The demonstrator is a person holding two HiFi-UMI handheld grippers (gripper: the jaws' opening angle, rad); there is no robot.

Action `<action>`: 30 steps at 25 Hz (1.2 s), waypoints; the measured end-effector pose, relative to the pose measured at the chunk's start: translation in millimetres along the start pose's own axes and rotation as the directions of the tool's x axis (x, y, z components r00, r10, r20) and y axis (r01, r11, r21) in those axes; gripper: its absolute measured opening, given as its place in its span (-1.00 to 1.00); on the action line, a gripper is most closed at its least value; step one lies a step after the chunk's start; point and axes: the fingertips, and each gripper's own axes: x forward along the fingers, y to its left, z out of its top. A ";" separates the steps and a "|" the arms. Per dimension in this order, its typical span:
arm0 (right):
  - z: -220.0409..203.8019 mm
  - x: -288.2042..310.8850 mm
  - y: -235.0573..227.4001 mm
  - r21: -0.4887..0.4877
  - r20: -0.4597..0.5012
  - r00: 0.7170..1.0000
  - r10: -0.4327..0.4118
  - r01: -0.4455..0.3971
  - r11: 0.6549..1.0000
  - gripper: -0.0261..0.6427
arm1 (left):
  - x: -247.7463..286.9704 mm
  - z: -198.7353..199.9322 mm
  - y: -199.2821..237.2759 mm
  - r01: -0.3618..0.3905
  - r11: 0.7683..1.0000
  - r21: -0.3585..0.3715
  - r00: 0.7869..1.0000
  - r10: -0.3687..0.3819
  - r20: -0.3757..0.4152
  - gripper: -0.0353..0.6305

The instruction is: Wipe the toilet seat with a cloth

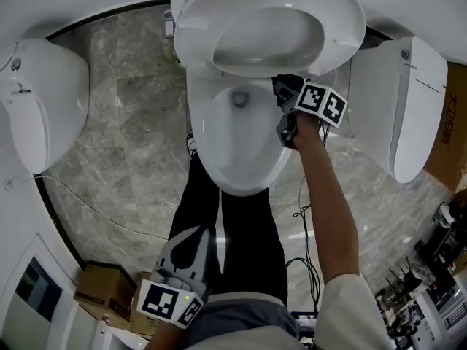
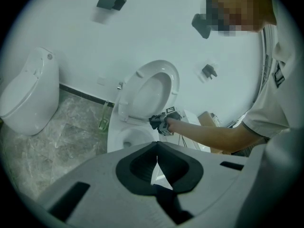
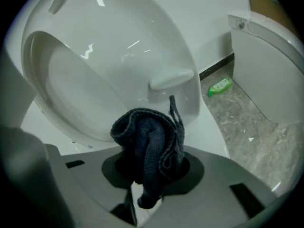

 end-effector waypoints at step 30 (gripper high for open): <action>89.4 -150.7 93.1 -0.513 0.098 0.959 -0.268 0.279 0.812 -0.61 | -47.2 104.0 -31.9 0.061 0.981 0.183 0.986 -0.088 0.145 -0.87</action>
